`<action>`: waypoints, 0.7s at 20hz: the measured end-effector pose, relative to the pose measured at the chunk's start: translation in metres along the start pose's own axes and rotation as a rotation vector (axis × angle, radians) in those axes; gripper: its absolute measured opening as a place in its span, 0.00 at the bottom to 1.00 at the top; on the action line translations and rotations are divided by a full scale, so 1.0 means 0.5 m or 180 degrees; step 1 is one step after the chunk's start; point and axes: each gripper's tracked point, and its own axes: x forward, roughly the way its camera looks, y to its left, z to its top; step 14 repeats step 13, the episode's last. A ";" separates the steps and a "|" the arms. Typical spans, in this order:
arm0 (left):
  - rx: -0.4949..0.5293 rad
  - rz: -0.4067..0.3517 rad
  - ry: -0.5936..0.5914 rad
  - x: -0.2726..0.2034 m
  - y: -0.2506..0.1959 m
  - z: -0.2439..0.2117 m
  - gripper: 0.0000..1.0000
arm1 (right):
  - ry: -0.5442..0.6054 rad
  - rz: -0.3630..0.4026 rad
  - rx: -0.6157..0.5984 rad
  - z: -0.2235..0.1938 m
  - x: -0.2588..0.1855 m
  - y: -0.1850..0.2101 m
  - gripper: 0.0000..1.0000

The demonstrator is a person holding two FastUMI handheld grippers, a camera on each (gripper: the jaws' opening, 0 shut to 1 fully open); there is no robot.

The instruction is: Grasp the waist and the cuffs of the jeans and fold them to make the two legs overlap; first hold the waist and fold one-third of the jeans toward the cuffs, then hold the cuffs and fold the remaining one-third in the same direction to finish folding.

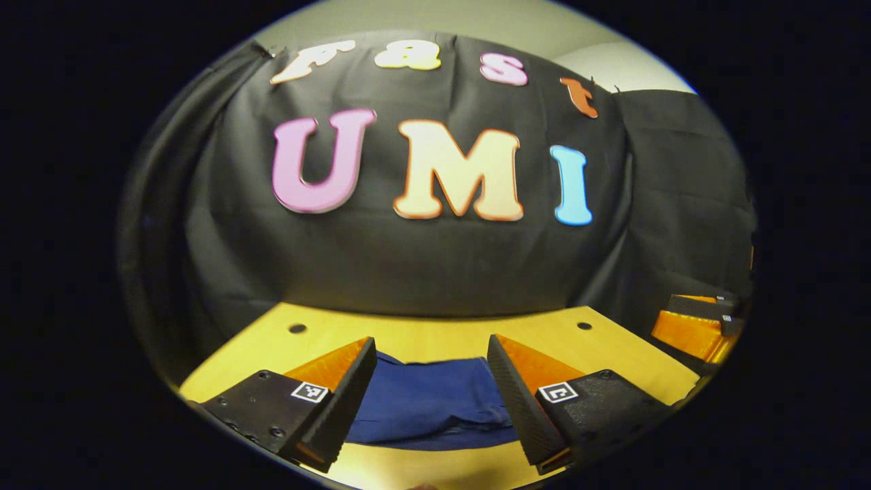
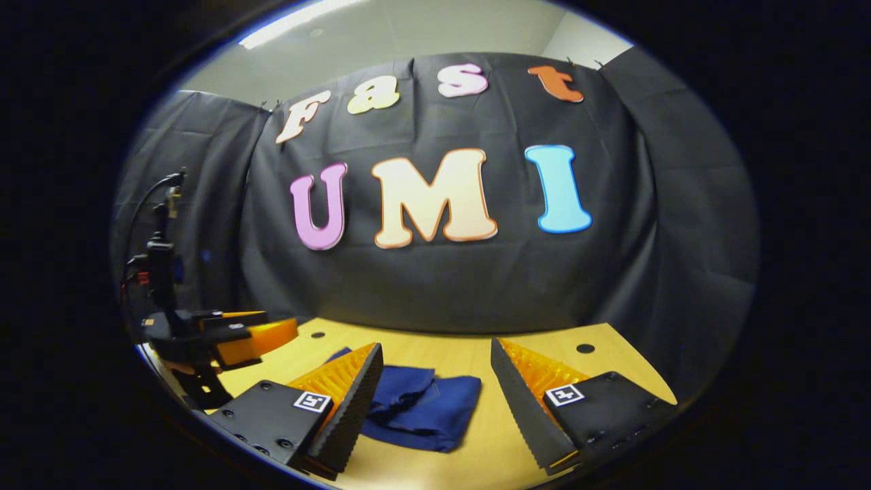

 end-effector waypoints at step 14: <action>-0.0027 0.0093 -0.0294 -0.200 0.135 0.095 0.95 | -0.0481 0.0004 0.0132 0.110 -0.111 0.199 1.00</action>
